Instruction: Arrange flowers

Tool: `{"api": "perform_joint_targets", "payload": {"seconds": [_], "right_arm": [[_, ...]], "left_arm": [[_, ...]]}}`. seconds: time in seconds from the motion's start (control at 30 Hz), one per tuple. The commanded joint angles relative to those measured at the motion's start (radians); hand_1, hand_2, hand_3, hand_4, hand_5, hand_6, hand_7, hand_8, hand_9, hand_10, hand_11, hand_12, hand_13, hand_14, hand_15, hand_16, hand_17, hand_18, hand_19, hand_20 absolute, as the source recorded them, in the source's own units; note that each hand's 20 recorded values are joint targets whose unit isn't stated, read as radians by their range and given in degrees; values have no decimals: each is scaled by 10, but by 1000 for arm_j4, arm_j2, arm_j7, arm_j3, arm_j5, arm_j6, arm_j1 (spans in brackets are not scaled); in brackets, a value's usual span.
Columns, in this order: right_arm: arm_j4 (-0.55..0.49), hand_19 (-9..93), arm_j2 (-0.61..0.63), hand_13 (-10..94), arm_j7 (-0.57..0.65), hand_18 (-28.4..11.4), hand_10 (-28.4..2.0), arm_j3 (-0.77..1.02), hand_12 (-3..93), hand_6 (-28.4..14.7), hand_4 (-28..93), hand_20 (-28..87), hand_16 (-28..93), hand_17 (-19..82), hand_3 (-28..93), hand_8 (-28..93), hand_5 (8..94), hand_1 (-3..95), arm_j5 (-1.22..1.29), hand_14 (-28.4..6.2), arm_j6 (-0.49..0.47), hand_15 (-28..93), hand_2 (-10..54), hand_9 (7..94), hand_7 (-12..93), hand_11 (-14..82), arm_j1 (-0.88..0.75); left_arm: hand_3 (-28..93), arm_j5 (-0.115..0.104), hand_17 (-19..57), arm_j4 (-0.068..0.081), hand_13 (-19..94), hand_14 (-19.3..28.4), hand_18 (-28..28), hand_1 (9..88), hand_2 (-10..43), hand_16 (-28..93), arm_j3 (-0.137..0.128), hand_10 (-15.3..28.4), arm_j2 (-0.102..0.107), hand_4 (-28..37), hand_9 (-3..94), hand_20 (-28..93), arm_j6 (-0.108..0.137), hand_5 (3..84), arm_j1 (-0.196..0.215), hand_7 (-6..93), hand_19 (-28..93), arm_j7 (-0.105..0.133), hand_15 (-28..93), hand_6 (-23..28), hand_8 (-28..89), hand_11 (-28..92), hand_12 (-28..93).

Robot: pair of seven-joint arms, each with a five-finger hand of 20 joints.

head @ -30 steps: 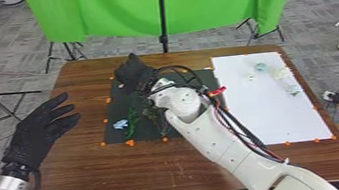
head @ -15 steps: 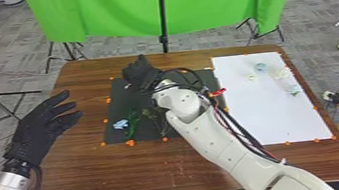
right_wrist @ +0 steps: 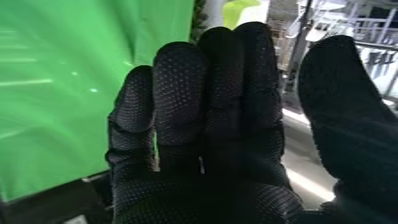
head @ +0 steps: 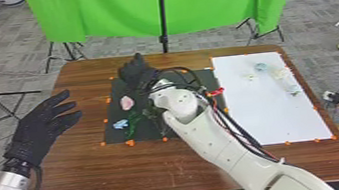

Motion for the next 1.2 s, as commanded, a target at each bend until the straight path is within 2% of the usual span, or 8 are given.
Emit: {"api": "perform_joint_targets", "payload": {"seconds": [0.03, 0.27, 0.4, 0.53, 0.67, 0.87, 0.97, 1.2], "right_arm": [[-76, 735, 53, 638, 50, -177, -47, -66, 402, 31, -283, 450, 256, 196, 802, -151, 653, 364, -207, -36, -12, 668, -95, 725, 470, 393, 62], [-301, 730, 256, 553, 66, -174, -71, -12, 300, 33, -283, 447, 222, 170, 884, -220, 604, 304, 26, -49, -169, 682, -95, 622, 382, 452, 68], [-383, 696, 390, 452, 146, -177, -95, 48, 226, 8, -283, 424, 168, 147, 918, -236, 478, 270, 105, -57, -234, 615, -81, 485, 353, 424, 32], [-470, 630, 513, 329, 246, -176, -116, 142, 211, -24, -282, 350, 143, 114, 911, -208, 353, 242, 197, -89, -390, 431, -71, 351, 316, 325, -41], [-549, 559, 644, 226, 321, -186, -139, 279, 225, -60, -283, 254, 206, 70, 891, -156, 263, 214, 269, -123, -402, 233, -68, 246, 231, 193, -196], [-652, 543, 746, 222, 398, -196, -143, 522, 237, -77, -283, 225, 249, 55, 882, -124, 236, 213, 379, -132, -381, 162, -77, 223, 176, 148, -475], [-652, 563, 764, 276, 377, -196, -125, 596, 218, -63, -282, 226, 236, 79, 890, -146, 270, 230, 365, -109, -263, 216, -91, 281, 209, 199, -587], [-658, 587, 774, 350, 396, -185, -93, 647, 199, -34, -283, 226, 197, 113, 900, -187, 345, 260, 336, -81, -286, 306, -95, 367, 264, 279, -679]], "left_arm": [[711, 2, -74, -10, 267, 157, 233, 261, -4, -23, -12, 128, -21, -261, 297, 101, 2, 337, 49, 249, 537, 13, 468, 18, -117, 307, 136], [712, 2, -74, -21, 266, 158, 233, 261, -4, -23, -32, 128, -64, -261, 297, 101, 5, 338, 91, 247, 537, 7, 468, 19, -117, 306, 136], [712, 2, -74, -31, 267, 158, 233, 260, -4, -24, -51, 128, -84, -260, 297, 100, 10, 337, 124, 247, 536, 8, 467, 17, -116, 306, 136], [711, 3, -74, -29, 266, 158, 233, 261, -5, -24, -55, 127, -96, -261, 297, 100, 3, 338, 123, 246, 535, 6, 467, 18, -116, 305, 135], [713, 5, -74, -29, 266, 158, 233, 260, -5, -23, -62, 129, -99, -262, 297, 100, -1, 338, 117, 246, 536, -4, 468, 18, -116, 306, 136], [709, 5, -74, -33, 266, 158, 233, 261, -3, -23, -66, 128, -111, -260, 296, 100, -2, 338, 133, 246, 536, -9, 468, 18, -116, 304, 136], [709, 4, -74, -30, 266, 158, 233, 261, -4, -23, -67, 129, -108, -260, 296, 100, -6, 338, 131, 247, 536, -14, 468, 18, -116, 303, 136], [710, 4, -74, -25, 266, 158, 233, 261, -4, -24, -61, 128, -99, -260, 297, 100, -12, 337, 114, 247, 536, -25, 467, 18, -116, 304, 137]]}}
